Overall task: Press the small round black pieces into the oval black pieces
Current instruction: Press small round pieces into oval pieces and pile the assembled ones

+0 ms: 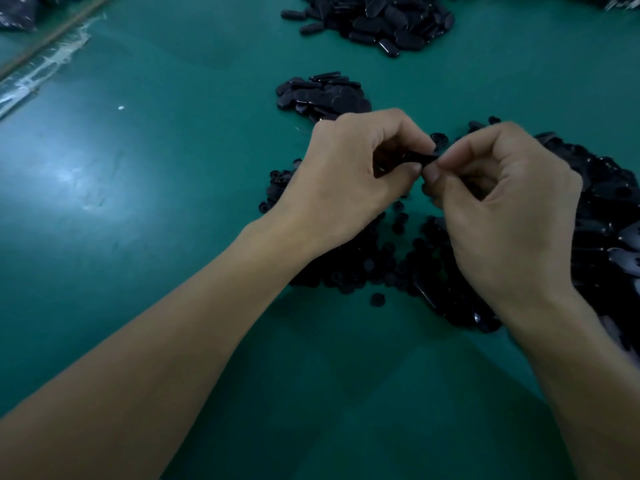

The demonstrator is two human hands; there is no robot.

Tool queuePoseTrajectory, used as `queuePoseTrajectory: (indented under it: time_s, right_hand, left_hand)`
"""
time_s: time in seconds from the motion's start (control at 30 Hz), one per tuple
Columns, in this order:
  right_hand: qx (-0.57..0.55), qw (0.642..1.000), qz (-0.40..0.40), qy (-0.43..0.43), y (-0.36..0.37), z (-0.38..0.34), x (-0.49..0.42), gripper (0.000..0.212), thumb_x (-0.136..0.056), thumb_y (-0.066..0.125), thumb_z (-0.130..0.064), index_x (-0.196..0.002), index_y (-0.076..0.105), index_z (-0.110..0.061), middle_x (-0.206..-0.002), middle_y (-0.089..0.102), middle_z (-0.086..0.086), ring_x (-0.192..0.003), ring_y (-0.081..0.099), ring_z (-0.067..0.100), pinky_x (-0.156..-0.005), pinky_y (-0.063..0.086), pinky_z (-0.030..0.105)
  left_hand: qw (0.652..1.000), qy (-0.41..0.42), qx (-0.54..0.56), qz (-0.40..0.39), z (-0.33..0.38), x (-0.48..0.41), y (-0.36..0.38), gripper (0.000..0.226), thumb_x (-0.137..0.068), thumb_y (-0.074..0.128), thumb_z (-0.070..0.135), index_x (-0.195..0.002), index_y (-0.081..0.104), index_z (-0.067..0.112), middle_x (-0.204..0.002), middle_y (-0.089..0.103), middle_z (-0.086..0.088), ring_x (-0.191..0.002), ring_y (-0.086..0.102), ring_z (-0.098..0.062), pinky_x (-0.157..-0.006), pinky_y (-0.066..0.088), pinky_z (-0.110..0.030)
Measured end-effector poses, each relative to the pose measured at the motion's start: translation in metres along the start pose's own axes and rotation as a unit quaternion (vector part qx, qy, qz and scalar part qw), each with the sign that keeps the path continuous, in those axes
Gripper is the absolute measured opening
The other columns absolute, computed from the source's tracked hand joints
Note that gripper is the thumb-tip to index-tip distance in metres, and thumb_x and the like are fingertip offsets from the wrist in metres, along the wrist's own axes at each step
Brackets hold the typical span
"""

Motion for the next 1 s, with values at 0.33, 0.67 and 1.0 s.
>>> queuePoseTrajectory:
  time_s: [0.33, 0.67, 1.0]
  right_hand:
    - [-0.016, 0.999, -0.02, -0.039, 0.004, -0.009, 0.0, 0.018, -0.092, 0.068, -0.012, -0.097, 0.067, -0.03, -0.085, 0.065, -0.03, -0.081, 0.069, -0.006, -0.075, 0.057, 0.017]
    - [-0.075, 0.994, -0.079, 0.03, 0.009, 0.012, -0.006, 0.021, -0.094, 0.068, -0.014, -0.102, 0.068, -0.033, -0.091, 0.072, -0.017, -0.085, 0.071, 0.003, -0.08, 0.056, 0.021]
    - [-0.143, 0.983, -0.08, 0.081, 0.008, 0.019, -0.006, 0.014, -0.09, 0.074, -0.018, -0.09, 0.068, -0.03, -0.081, 0.075, -0.009, -0.067, 0.073, 0.008, -0.06, 0.051, 0.015]
  left_hand:
    - [0.999, 0.006, -0.032, 0.02, 0.001, -0.001, -0.006, 0.013, -0.086, 0.07, 0.007, -0.096, 0.071, 0.016, -0.083, 0.071, 0.009, -0.076, 0.066, -0.002, -0.071, 0.054, -0.023]
    - [0.991, -0.056, 0.114, -0.03, -0.007, -0.002, 0.0, 0.023, -0.086, 0.071, 0.008, -0.097, 0.062, 0.026, -0.078, 0.074, 0.008, -0.069, 0.064, -0.011, -0.071, 0.057, -0.033]
    - [0.985, -0.083, 0.146, -0.028, -0.015, -0.003, -0.003, 0.02, -0.084, 0.08, 0.005, -0.095, 0.07, 0.02, -0.085, 0.076, -0.004, -0.076, 0.073, -0.012, -0.075, 0.06, -0.027]
Point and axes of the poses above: each hand's wrist, its own x-axis away from the middle knuckle, its own y-axis out of the palm, z = x × y, the point moved 9 cm from there along -x, towards the middle knuckle
